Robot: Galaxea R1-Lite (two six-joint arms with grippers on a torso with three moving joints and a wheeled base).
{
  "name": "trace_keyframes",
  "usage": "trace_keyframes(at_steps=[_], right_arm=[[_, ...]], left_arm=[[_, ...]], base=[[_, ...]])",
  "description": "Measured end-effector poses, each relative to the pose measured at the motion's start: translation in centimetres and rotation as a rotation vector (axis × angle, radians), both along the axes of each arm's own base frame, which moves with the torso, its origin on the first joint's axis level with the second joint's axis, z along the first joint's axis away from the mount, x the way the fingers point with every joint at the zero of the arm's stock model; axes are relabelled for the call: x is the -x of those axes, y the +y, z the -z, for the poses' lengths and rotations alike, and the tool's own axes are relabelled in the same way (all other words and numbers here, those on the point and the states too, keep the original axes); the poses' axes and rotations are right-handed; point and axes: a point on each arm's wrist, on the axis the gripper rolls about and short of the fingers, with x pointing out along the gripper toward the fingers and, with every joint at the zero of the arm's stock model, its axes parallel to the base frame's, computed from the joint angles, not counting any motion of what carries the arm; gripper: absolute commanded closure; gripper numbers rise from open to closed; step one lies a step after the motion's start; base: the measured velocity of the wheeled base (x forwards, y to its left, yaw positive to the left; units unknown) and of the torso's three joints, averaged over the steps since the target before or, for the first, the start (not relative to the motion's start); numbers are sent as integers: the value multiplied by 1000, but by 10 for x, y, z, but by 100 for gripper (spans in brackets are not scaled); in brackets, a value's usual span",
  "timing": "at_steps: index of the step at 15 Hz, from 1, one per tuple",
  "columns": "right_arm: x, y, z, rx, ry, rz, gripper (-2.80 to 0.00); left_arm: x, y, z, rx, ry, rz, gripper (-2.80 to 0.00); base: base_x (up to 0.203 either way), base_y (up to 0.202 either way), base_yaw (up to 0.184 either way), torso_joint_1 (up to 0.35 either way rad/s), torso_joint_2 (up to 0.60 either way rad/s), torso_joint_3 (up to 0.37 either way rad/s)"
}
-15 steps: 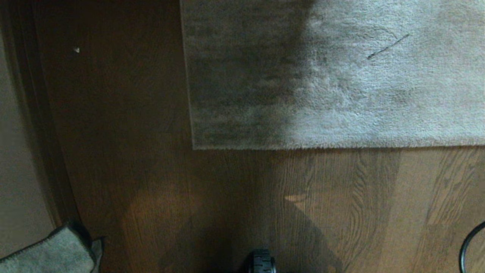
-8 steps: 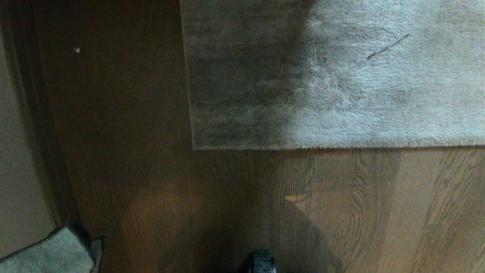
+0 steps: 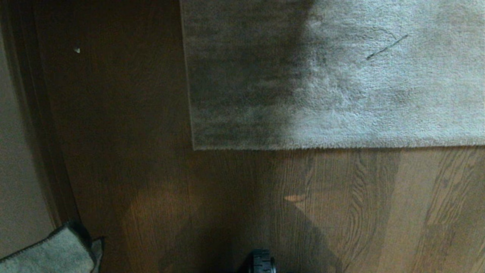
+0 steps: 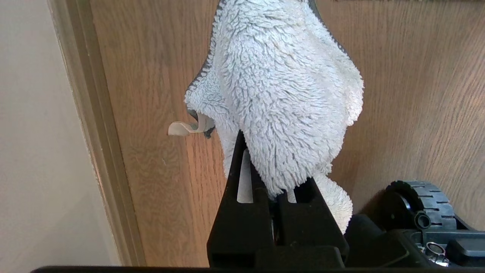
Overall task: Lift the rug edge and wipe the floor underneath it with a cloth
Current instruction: Put down the rag
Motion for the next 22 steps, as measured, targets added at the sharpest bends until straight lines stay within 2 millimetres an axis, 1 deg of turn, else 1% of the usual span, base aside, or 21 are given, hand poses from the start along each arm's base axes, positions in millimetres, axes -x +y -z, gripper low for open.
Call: trace_keyframes(at_steps=[1, 3, 7, 11, 22], right_arm=[[2, 0, 7, 8, 42, -2, 0], [3, 0, 11, 6, 52, -7, 0], [4, 0, 11, -2, 31, -9, 0], [4, 0, 11, -46, 25, -7, 0], [4, 0, 11, -47, 25, -7, 0]], left_arm=[[0, 0, 0, 0, 0, 0, 0], [0, 0, 0, 0, 0, 0, 0], [0, 0, 0, 0, 0, 0, 0], [0, 0, 0, 0, 0, 0, 0], [0, 0, 0, -2, 0, 0, 0]], base=[[0, 0, 0, 0, 0, 0], [0, 0, 0, 0, 0, 0], [0, 0, 0, 0, 0, 0], [0, 0, 0, 0, 0, 0], [0, 0, 0, 0, 0, 0]])
